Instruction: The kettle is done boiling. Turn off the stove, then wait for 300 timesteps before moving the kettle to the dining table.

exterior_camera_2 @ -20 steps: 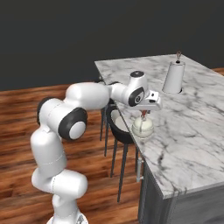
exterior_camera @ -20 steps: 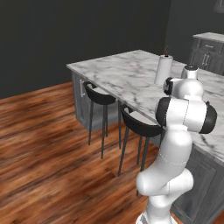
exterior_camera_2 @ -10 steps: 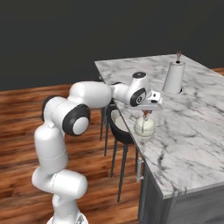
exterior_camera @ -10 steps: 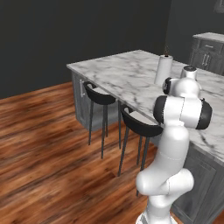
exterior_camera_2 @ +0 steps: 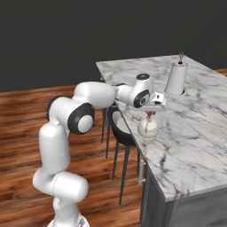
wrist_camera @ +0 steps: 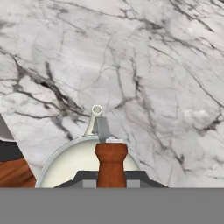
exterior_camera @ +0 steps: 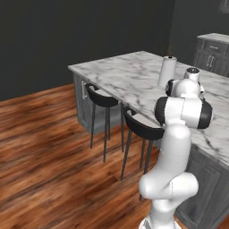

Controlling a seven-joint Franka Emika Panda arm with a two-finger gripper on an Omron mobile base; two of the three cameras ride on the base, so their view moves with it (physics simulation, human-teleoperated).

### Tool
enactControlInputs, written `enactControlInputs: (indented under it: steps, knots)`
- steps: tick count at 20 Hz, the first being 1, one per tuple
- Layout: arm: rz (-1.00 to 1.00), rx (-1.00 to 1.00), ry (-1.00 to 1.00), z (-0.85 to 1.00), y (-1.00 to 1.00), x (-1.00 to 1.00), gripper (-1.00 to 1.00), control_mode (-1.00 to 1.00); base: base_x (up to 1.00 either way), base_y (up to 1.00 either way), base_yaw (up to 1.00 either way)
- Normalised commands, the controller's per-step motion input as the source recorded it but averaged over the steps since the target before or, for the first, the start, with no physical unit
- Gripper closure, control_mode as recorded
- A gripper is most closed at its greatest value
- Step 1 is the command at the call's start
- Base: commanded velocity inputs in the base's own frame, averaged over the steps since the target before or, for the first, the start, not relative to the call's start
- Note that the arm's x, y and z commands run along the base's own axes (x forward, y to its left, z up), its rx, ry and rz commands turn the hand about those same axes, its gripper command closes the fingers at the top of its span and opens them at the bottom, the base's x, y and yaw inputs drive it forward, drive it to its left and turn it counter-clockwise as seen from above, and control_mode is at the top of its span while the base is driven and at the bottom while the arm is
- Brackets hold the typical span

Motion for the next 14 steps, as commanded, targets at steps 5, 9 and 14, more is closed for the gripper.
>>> enactControlInputs:
  steps: [5,9,14]
  knots:
    - [0.00,0.00,0.00,-0.06,-0.06,0.19,1.00,-1.00,0.00,0.00,0.00]
    - [0.00,0.00,0.00,-0.07,-0.05,0.22,1.00,-1.00,0.00,0.00,0.00]
    - [0.00,0.00,0.00,-0.08,-0.07,0.19,1.00,-1.00,0.00,0.00,0.00]
